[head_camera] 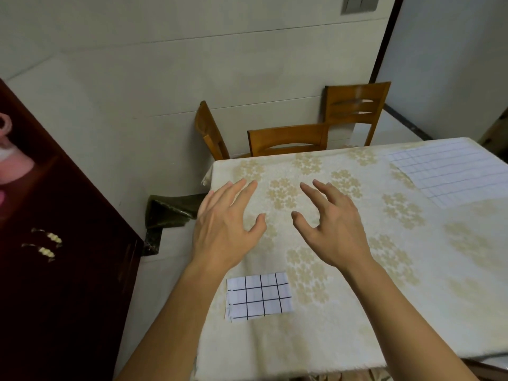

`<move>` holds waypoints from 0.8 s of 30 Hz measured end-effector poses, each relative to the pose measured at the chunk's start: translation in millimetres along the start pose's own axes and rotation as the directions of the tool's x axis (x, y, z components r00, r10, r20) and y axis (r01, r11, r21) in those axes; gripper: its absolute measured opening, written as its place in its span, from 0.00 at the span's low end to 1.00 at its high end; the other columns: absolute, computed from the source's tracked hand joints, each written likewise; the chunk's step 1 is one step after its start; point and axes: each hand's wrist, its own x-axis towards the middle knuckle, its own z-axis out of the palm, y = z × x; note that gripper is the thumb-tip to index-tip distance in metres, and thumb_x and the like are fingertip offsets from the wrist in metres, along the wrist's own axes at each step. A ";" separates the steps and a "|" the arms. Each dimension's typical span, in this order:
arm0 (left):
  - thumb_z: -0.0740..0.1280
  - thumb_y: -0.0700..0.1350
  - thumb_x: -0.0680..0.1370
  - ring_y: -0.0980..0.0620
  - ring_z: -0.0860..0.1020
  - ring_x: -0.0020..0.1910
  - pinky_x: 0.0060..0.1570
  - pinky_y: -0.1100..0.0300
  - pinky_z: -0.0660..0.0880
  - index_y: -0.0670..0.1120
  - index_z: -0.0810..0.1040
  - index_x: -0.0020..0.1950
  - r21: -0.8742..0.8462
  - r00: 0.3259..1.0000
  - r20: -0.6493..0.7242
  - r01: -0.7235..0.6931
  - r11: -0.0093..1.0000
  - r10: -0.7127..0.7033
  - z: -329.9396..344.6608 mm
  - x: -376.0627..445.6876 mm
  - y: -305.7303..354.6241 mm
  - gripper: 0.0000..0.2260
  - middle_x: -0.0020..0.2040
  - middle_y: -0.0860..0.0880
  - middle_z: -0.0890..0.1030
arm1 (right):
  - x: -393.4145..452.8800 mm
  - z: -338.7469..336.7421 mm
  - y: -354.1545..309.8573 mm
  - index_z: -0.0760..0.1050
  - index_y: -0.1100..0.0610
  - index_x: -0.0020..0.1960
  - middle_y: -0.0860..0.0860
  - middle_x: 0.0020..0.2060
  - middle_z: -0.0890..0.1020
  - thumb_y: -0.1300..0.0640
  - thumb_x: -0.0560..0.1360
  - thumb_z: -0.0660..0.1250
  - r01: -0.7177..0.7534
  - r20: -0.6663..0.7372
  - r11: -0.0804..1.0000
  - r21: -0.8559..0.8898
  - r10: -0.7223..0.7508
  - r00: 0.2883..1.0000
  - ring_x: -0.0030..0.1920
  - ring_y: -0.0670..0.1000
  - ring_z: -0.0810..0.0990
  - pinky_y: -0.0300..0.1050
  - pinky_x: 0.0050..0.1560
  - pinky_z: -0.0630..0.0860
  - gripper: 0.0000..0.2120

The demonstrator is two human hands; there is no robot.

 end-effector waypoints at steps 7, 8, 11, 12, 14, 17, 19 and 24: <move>0.54 0.64 0.76 0.51 0.67 0.74 0.75 0.43 0.60 0.55 0.66 0.76 -0.003 0.999 0.041 -0.026 1.000 0.026 14.2 -4.8 14.8 0.30 0.74 0.52 0.70 | -18.8 -6.5 14.1 0.67 0.46 0.75 0.50 0.74 0.69 0.34 0.74 0.53 -0.047 -0.001 0.999 0.005 0.047 0.999 0.75 0.53 0.65 0.63 0.73 0.63 0.33; 0.54 0.64 0.76 0.50 0.67 0.74 0.75 0.43 0.61 0.55 0.66 0.76 -0.012 0.998 0.046 -0.034 0.999 0.034 15.5 -5.9 16.6 0.30 0.74 0.52 0.71 | -21.8 -7.0 14.9 0.67 0.46 0.75 0.50 0.74 0.69 0.34 0.74 0.54 -0.060 -0.003 0.998 0.004 0.060 0.998 0.75 0.53 0.65 0.62 0.73 0.63 0.33; 0.55 0.63 0.76 0.50 0.68 0.74 0.73 0.42 0.64 0.54 0.67 0.76 -0.050 0.994 0.062 -0.089 0.995 0.092 18.0 -7.5 21.0 0.30 0.74 0.51 0.71 | -32.3 -10.0 14.2 0.67 0.46 0.75 0.49 0.74 0.69 0.34 0.74 0.54 -0.113 -0.026 0.994 0.003 0.113 0.993 0.74 0.51 0.66 0.62 0.73 0.63 0.32; 0.55 0.63 0.76 0.49 0.68 0.73 0.73 0.42 0.64 0.54 0.67 0.76 -0.061 0.991 0.068 -0.115 0.992 0.119 18.9 -7.9 21.8 0.30 0.74 0.51 0.71 | -36.7 -11.2 13.4 0.67 0.46 0.75 0.49 0.74 0.69 0.35 0.74 0.54 -0.136 -0.039 0.991 0.003 0.136 0.990 0.74 0.51 0.66 0.62 0.73 0.63 0.32; 0.55 0.63 0.76 0.50 0.67 0.74 0.74 0.43 0.62 0.54 0.67 0.76 -0.082 0.982 0.099 -0.155 0.984 0.163 21.5 -9.1 22.6 0.29 0.74 0.52 0.70 | -47.8 -14.3 11.0 0.67 0.46 0.75 0.49 0.74 0.69 0.35 0.74 0.54 -0.189 -0.064 0.982 -0.002 0.188 0.980 0.74 0.51 0.65 0.61 0.73 0.63 0.32; 0.56 0.62 0.76 0.49 0.68 0.74 0.73 0.42 0.63 0.53 0.67 0.76 -0.116 0.960 0.130 -0.232 0.966 0.246 26.2 -11.5 23.3 0.29 0.74 0.51 0.71 | -68.3 -19.8 7.4 0.67 0.46 0.75 0.48 0.74 0.69 0.35 0.74 0.55 -0.268 -0.105 0.963 -0.030 0.264 0.959 0.74 0.50 0.65 0.62 0.73 0.62 0.31; 0.56 0.61 0.76 0.49 0.68 0.73 0.72 0.42 0.65 0.53 0.68 0.76 -0.147 0.944 0.136 -0.281 0.948 0.301 29.2 -14.9 24.0 0.29 0.74 0.50 0.72 | -83.6 -22.2 4.4 0.66 0.45 0.75 0.48 0.74 0.69 0.35 0.74 0.55 -0.314 -0.126 0.949 -0.044 0.306 0.944 0.74 0.51 0.65 0.61 0.73 0.62 0.32; 0.55 0.61 0.76 0.50 0.68 0.73 0.74 0.44 0.62 0.53 0.67 0.76 -0.224 0.901 0.168 -0.359 0.906 0.399 32.4 -28.2 30.6 0.29 0.74 0.51 0.71 | -121.5 -24.4 -4.6 0.66 0.45 0.75 0.48 0.74 0.69 0.35 0.74 0.55 -0.417 -0.178 0.905 -0.082 0.398 0.900 0.75 0.51 0.65 0.60 0.73 0.63 0.32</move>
